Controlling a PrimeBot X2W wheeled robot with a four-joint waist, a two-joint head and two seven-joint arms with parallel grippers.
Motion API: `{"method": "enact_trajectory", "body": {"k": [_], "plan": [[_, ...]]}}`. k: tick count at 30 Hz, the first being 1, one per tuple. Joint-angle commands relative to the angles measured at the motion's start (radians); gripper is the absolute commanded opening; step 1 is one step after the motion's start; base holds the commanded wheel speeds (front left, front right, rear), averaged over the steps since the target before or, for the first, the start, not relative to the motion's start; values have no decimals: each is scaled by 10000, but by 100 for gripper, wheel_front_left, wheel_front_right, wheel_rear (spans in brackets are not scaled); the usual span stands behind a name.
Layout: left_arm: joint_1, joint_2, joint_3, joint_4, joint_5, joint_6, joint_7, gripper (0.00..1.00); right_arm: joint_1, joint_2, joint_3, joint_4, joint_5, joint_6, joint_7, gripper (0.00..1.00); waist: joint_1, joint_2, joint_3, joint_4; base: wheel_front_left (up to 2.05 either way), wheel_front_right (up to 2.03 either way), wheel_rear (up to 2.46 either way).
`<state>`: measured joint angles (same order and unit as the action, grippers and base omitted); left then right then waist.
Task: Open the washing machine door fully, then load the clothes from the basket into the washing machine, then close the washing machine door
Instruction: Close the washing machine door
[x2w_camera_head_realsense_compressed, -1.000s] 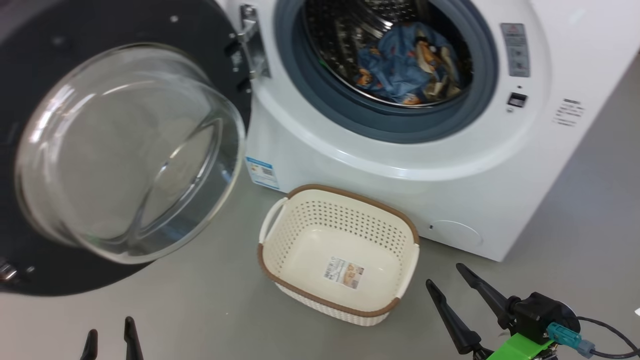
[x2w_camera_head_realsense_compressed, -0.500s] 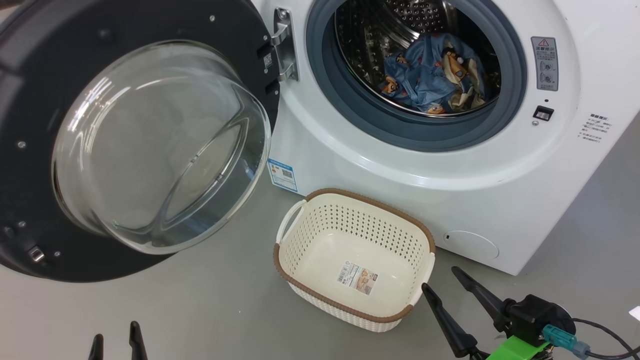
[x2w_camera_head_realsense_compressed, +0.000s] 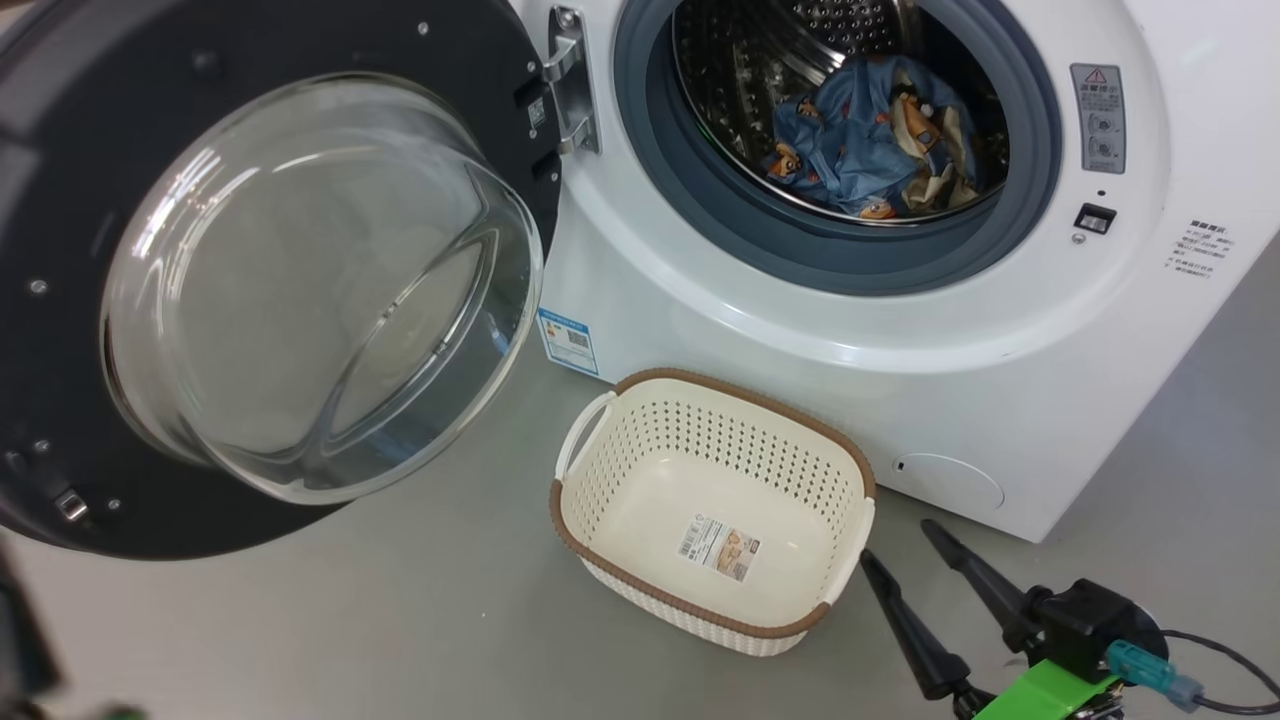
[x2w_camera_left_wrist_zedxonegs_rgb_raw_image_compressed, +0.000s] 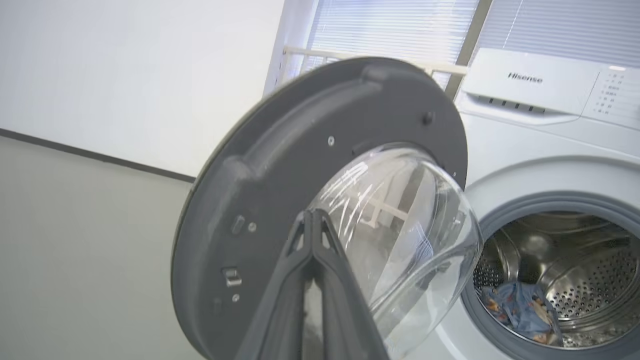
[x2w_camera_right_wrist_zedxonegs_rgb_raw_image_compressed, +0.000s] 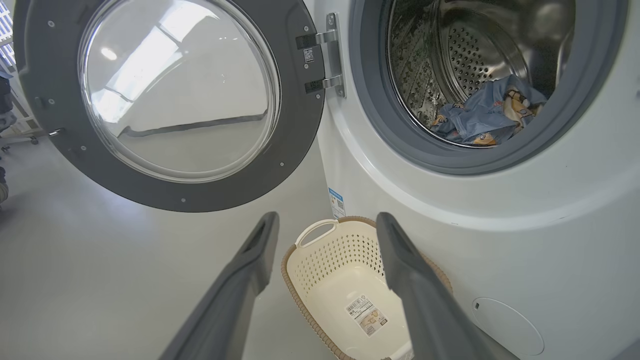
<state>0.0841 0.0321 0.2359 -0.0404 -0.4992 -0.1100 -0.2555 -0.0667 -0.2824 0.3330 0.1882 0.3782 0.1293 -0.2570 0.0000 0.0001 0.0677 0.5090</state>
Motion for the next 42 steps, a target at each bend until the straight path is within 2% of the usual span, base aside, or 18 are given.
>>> {"method": "enact_trajectory", "body": {"k": [1,3,5,6,13,18,22,24,29,30,35,42], "plan": [[-827,255,744,-637,-118,-124,-63,0,-109,-44,41,-282,-53,14,-48,100,0,-1,89,11,0,0,0],[-1320,442,1261,-923,-528,-182,-63,0,-55,-40,-81,-309,-87,14,-48,100,0,-1,133,10,0,0,0],[-1811,936,1549,-988,-1244,-198,-63,0,-25,-16,-181,-340,-124,14,-48,100,0,-1,188,-37,0,0,0],[-2299,1668,1716,-767,-2071,-201,-63,0,-20,-10,-252,-372,-159,14,-48,100,0,-1,263,-73,0,0,0],[-4301,4103,1907,1264,-5081,-205,261,0,-5,-45,-425,-441,-257,14,-48,100,0,-1,456,-131,0,0,0],[-5792,5314,1797,3454,-7208,-206,1728,0,-25,-111,-496,-469,-302,14,-48,100,0,-1,599,-168,0,0,0],[-6720,6014,1508,4979,-8161,-206,3193,0,-13,-191,-551,-490,-321,14,-48,100,0,-1,682,-192,0,0,0],[-7045,6431,1208,5642,-8126,-206,3675,0,-8,-232,-564,-503,-330,14,-48,100,0,-1,728,-201,0,0,0],[-7915,6781,462,7349,-8506,-165,5485,0,67,-316,-589,-525,-343,14,-48,100,0,-1,787,-174,0,0,0],[-7915,6781,462,7349,-8506,-165,5485,0,67,-316,-589,-525,-343,14,-48,100,0,-1,787,-174,0,0,0],[-8606,6902,-143,8746,-8783,227,7400,0,56,-393,-523,-558,-378,14,-48,100,0,-1,916,-193,0,0,0],[-9133,6780,-470,9562,-9092,359,8877,0,65,-480,-494,-571,-396,14,-48,100,0,-1,1036,-181,0,0,0]]}}
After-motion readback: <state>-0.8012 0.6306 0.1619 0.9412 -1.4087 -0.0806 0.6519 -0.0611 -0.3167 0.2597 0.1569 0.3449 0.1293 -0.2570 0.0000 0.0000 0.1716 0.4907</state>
